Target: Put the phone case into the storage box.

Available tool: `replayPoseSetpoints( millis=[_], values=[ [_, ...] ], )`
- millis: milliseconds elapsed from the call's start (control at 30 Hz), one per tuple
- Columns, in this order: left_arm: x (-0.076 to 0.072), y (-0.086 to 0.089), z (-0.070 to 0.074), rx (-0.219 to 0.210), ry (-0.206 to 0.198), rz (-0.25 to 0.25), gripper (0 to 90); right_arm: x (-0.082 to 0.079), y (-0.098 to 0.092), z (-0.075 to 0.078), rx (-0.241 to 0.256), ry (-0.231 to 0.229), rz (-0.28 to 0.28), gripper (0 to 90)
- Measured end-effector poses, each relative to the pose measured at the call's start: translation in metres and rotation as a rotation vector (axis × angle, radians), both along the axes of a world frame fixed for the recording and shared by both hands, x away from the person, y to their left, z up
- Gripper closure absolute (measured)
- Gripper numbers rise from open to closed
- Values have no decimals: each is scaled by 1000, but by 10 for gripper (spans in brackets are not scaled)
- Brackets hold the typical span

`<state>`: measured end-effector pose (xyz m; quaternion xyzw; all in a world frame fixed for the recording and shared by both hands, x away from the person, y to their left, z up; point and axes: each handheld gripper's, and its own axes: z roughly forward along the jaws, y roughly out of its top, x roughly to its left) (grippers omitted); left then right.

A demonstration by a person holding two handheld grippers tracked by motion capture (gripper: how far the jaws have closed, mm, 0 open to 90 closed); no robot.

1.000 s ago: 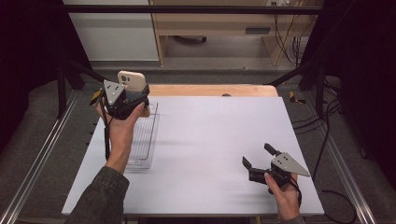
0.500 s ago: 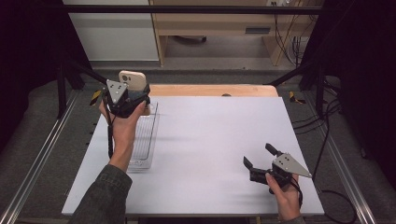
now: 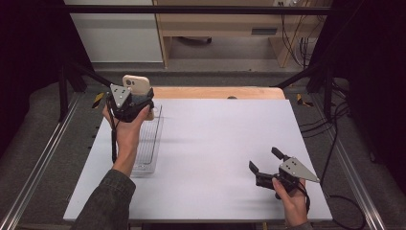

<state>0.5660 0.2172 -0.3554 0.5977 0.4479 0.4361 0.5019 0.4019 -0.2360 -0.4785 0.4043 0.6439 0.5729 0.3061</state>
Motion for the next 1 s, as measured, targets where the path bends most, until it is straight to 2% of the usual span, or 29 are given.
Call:
replayPoseSetpoints(
  millis=[167, 333, 600, 1000],
  values=[
    [9, 1, -8, -7, 12, 10, 114, 0, 0, 0, 3, -1, 3, 38],
    [22, 0, -17, 3, 27, 6, 113, 0, 0, 0, 4, -2, 7, 38],
    [40, 0, -30, 12, 34, 31, 113, 1, -1, 0, 7, -2, 7, 38],
    [49, 3, -40, 11, 49, 43, 113, 1, 0, 0, 7, -2, 9, 37]
  ],
)
